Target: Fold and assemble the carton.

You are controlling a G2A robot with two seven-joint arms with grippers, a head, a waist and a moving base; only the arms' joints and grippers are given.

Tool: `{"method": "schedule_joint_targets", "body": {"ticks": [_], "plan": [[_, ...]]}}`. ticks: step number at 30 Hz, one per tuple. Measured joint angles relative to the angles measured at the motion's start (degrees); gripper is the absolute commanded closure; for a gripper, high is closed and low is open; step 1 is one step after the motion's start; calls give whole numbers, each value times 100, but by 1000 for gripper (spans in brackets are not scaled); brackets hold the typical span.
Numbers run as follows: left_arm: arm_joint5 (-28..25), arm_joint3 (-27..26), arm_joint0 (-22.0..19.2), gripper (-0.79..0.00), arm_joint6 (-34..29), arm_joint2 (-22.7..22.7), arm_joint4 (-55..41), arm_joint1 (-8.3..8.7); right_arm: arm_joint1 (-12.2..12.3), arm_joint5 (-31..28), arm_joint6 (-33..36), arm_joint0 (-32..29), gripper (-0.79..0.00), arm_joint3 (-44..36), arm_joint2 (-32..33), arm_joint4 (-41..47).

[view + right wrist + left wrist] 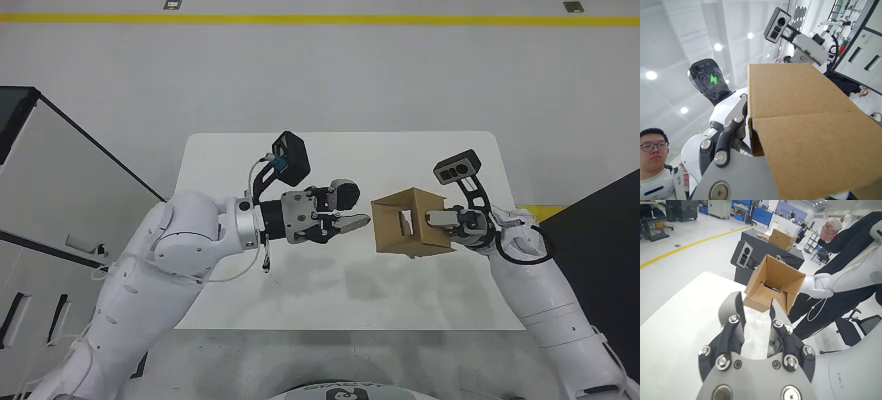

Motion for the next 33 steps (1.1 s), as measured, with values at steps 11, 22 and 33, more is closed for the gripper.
{"method": "schedule_joint_targets", "body": {"ticks": [11, 22, 33], "plan": [[-643, -147, 321, -785, -200, -777, -700, 144, 27, -1, -3, 134, 0, -170, -207, 428], [-809, -195, 482, -785, -297, -1021, -770, 200, 27, -1, -3, 293, 0, -168, -462, 752], [-809, -195, 482, -785, -296, -1020, -771, 200, -81, 3, 2, 347, 0, -89, -667, 699]]}}
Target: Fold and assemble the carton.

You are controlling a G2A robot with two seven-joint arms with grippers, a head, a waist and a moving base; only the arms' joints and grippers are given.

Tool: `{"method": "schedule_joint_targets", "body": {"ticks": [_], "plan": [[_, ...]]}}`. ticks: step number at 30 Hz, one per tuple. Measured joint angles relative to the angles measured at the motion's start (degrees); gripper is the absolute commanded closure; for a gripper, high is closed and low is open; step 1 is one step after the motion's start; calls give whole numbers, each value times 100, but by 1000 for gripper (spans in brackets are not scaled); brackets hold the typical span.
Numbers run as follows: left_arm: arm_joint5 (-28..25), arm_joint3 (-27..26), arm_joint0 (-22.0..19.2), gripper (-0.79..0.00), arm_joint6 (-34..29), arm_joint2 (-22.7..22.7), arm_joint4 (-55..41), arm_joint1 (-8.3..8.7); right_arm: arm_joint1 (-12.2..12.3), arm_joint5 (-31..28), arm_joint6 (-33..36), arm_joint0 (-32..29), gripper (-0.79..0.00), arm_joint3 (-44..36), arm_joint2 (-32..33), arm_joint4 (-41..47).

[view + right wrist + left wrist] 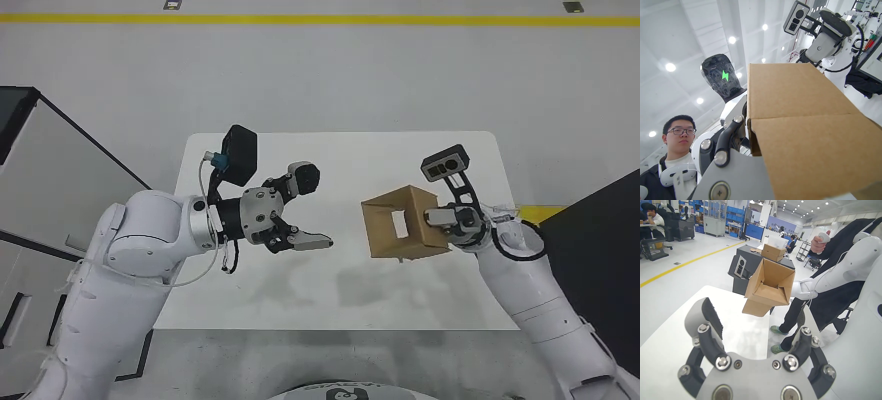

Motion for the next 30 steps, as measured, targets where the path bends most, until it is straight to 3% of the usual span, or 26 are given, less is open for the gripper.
{"method": "schedule_joint_targets", "body": {"ticks": [30], "plan": [[0, 0, 0, -785, 0, 0, 0, 0, -379, -4, -6, 713, 0, 275, -585, 154]]}}
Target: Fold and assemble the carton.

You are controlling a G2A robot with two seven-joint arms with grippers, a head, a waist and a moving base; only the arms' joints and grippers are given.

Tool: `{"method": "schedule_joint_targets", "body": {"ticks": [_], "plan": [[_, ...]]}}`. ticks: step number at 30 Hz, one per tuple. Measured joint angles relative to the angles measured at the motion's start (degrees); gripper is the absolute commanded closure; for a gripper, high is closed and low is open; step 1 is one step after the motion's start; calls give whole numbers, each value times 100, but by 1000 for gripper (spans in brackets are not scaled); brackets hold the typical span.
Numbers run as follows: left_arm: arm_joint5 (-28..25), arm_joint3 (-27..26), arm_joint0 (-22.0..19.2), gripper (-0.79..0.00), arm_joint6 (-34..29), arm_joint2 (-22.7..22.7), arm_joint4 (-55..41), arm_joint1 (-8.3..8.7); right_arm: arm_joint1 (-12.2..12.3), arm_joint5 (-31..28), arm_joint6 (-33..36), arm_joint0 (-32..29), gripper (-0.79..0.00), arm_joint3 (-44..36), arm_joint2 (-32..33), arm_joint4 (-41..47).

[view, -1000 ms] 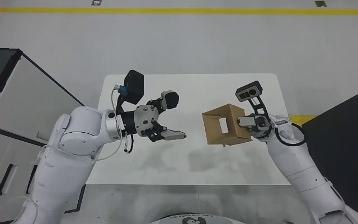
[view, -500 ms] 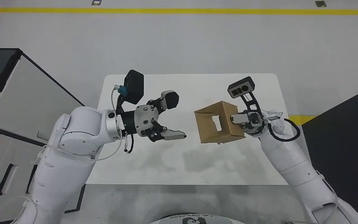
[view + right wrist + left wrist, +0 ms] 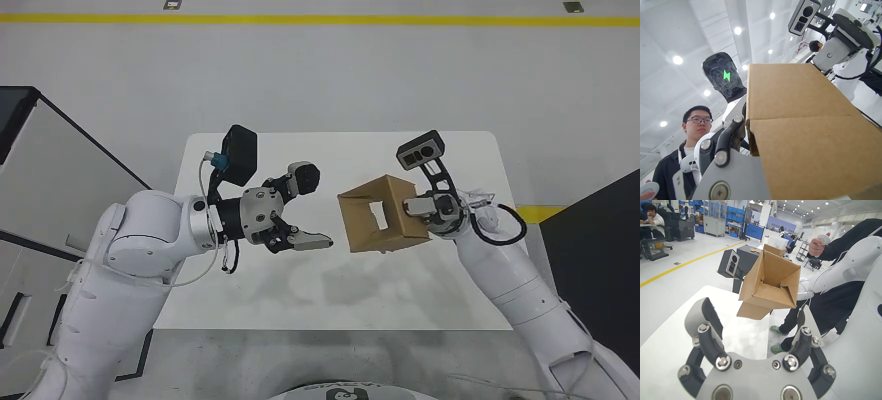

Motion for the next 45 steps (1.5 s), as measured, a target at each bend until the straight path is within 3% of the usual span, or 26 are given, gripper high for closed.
{"method": "schedule_joint_targets", "body": {"ticks": [11, 20, 29, 39, 45], "plan": [[134, -117, 80, -785, 116, 45, 188, 6, -47, -1, 0, -124, 0, 204, 307, -479], [560, -434, 113, -785, -80, 287, 740, 18, 74, 0, -1, -397, 0, 324, 927, -1446], [640, -495, 119, -785, -107, 347, 898, 17, 90, 12, -124, -450, 0, 232, 977, -1623], [1264, -748, -180, -785, -373, 864, 2027, -18, 236, 408, -364, -760, 0, -161, 1455, -2526], [1256, -747, -175, -785, -371, 857, 1938, -18, 235, 405, -368, -758, 0, -160, 1450, -2521]]}}
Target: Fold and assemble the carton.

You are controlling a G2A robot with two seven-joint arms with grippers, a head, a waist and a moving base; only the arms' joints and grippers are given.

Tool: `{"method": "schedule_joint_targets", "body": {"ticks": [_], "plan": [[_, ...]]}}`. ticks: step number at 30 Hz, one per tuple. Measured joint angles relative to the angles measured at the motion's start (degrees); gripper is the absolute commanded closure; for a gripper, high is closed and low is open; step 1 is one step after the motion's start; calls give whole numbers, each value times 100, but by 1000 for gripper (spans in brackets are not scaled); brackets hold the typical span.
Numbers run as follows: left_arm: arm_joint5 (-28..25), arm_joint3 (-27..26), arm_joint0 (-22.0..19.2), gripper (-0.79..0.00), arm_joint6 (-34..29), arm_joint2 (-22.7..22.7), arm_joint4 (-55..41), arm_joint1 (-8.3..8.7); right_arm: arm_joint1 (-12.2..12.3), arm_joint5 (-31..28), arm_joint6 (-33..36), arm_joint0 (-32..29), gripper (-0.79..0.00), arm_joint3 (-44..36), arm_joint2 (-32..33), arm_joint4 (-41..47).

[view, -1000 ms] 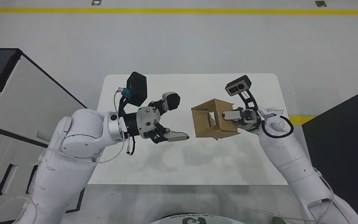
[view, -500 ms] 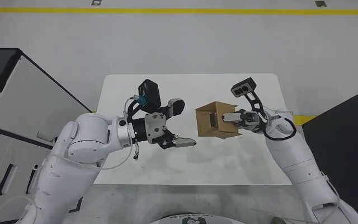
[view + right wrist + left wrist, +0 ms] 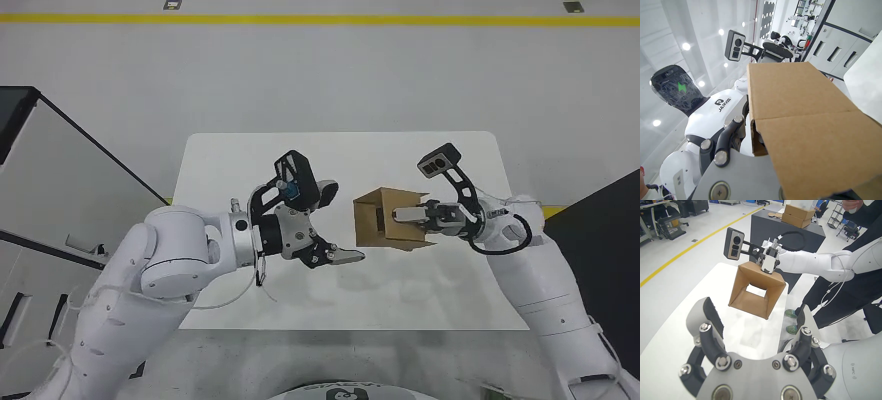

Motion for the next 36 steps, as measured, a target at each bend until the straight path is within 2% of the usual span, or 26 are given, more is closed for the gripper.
{"method": "schedule_joint_targets", "body": {"ticks": [5, 11, 21, 24, 36], "plan": [[-277, 27, 25, -785, 136, 237, 165, -13, 25, 207, -261, -15, 0, -198, 9, -423], [-643, 389, -152, -785, 788, 595, 581, -81, 41, 446, -263, 100, 0, -225, -4, -613], [-628, 416, -150, -785, 854, 604, 619, -85, 40, 476, -356, 78, 0, -375, -73, -775], [-596, 428, -125, -785, 1047, 539, 730, -86, 48, 501, -327, 103, 0, -375, -79, -843], [-821, 490, -131, -785, 1159, 483, 1000, -70, 56, 492, -107, 199, 0, -299, -99, -799]]}}
